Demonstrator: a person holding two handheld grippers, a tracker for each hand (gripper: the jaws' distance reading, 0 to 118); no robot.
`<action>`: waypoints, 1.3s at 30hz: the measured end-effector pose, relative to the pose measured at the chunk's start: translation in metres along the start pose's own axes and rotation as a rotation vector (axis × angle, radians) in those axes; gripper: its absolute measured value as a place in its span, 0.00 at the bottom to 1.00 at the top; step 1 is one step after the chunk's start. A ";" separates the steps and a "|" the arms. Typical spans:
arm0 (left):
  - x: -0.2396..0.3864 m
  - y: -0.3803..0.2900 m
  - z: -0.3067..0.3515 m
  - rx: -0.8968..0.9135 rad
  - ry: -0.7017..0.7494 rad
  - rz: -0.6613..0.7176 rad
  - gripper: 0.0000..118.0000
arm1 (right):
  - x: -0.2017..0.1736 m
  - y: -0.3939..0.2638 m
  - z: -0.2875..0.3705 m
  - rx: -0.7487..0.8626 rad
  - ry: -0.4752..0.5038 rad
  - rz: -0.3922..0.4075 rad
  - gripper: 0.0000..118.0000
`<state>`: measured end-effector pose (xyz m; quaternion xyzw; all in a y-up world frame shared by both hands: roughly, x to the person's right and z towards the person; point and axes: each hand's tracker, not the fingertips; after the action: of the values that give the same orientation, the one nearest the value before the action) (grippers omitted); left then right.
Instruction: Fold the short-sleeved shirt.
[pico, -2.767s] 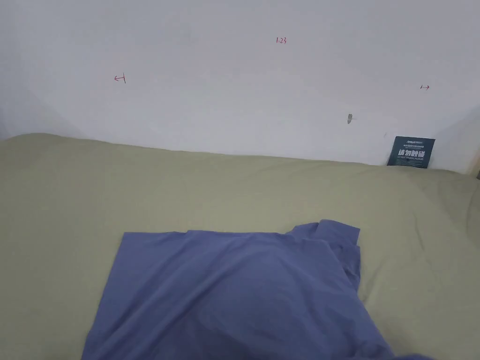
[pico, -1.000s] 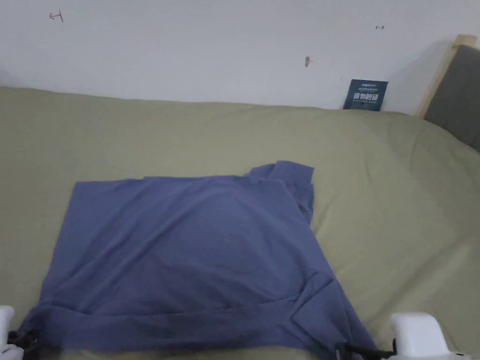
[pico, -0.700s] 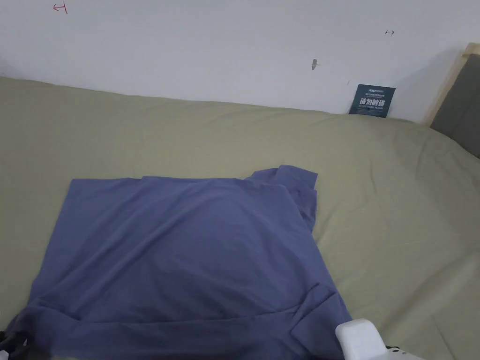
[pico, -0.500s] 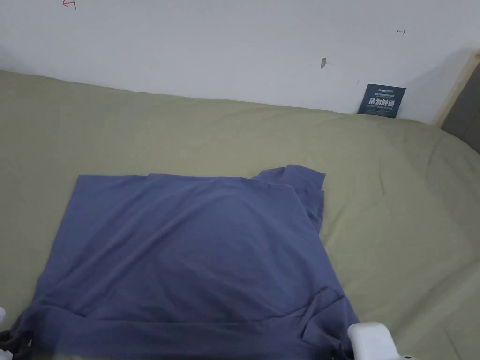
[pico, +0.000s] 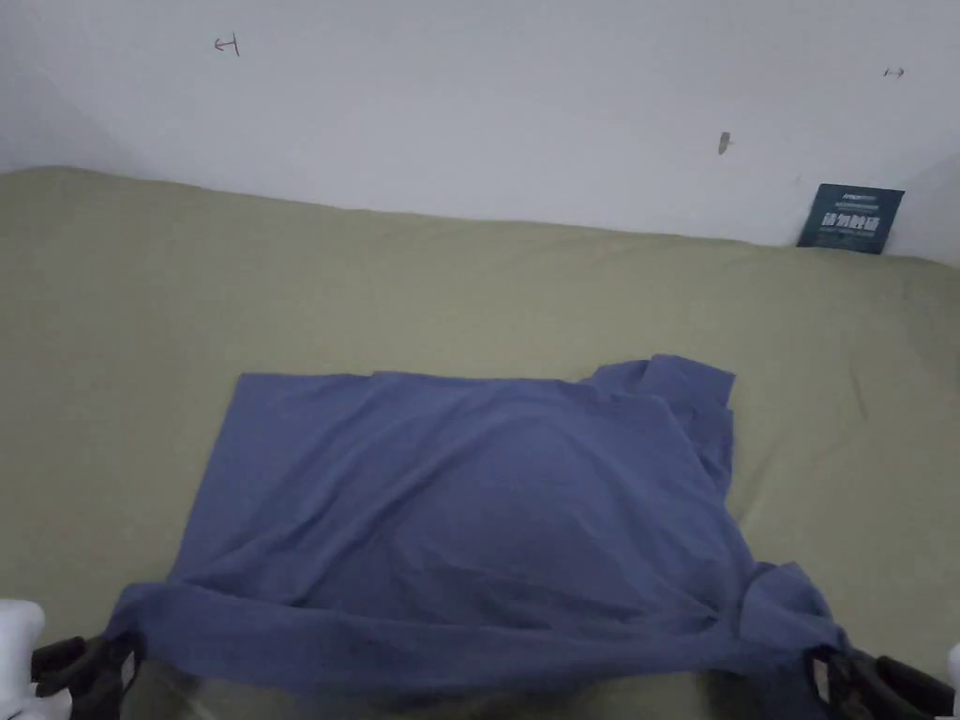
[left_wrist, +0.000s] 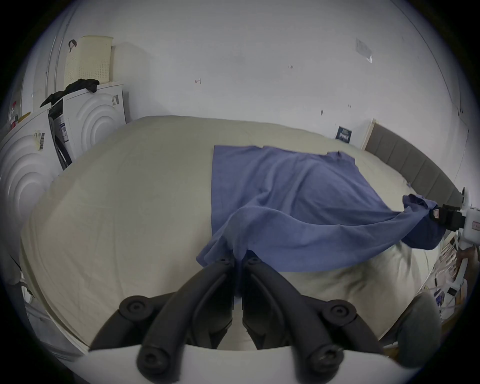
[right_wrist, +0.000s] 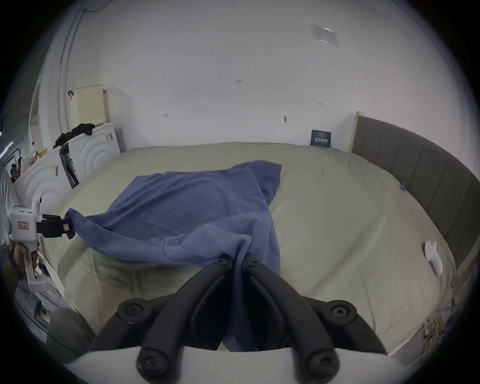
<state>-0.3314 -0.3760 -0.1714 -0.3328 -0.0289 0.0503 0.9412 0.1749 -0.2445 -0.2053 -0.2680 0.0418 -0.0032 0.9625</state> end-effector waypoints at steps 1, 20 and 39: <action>-0.002 0.006 -0.002 0.009 0.000 0.003 0.04 | 0.000 0.006 -0.007 0.016 -0.005 0.010 0.07; -0.032 0.110 -0.117 -0.191 0.036 -0.109 0.35 | 0.053 0.109 -0.216 -0.203 0.077 0.273 0.55; 0.029 0.022 0.014 0.059 0.025 0.020 0.01 | -0.043 0.023 -0.018 -0.054 0.098 -0.090 0.22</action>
<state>-0.3052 -0.3470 -0.1734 -0.3060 -0.0123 0.0564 0.9503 0.1306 -0.2333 -0.2290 -0.2950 0.0768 -0.0586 0.9506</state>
